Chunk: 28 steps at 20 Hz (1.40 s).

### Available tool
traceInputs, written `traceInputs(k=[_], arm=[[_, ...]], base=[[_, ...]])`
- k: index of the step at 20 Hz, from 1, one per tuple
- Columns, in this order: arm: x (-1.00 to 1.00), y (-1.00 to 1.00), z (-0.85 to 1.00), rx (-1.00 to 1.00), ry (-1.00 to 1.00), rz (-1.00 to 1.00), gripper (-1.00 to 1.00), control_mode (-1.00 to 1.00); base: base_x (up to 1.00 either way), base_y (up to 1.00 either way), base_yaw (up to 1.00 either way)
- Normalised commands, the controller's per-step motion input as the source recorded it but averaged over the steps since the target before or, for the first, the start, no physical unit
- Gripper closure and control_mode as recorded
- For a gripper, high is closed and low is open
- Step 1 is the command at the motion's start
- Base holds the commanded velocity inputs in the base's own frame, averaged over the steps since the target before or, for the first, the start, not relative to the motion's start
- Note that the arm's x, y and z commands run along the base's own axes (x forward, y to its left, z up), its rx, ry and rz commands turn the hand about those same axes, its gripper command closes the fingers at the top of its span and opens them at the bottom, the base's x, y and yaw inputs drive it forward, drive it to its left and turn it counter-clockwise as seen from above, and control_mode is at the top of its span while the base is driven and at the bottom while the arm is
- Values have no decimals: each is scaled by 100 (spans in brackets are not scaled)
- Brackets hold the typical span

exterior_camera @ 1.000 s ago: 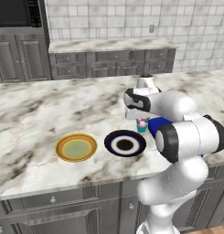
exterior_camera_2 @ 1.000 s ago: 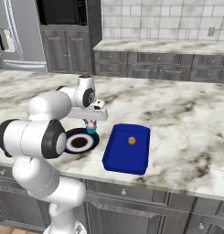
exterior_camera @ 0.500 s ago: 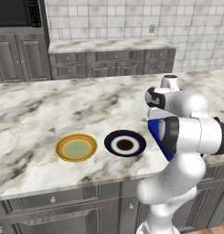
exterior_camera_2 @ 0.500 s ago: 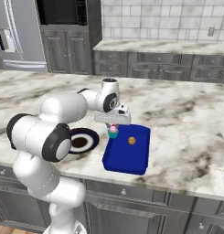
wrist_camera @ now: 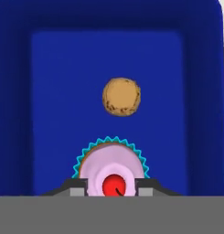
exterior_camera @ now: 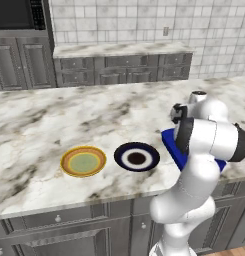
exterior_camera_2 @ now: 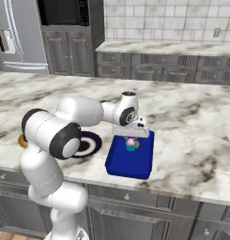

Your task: Move the dessert items from the plates to the tray.

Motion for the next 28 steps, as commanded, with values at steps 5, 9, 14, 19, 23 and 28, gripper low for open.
traceInputs(k=[5, 9, 14, 19, 23, 28], arm=[[0, -31, -49, -1, 0, 0, 100, -100], [0, -18, -26, 0, 0, 0, -100, -100], [0, -1, 0, 0, 0, 0, -100, -100], [0, -3, 24, 0, 0, 0, -100, -100], [-38, 0, 82, 0, 0, 0, -100, -100], [-67, 41, 60, 0, 0, 0, -100, -100]], base=[[0, 0, 0], [0, 0, 0], [0, 0, 0], [0, 0, 0], [0, 0, 0], [0, 0, 0]])
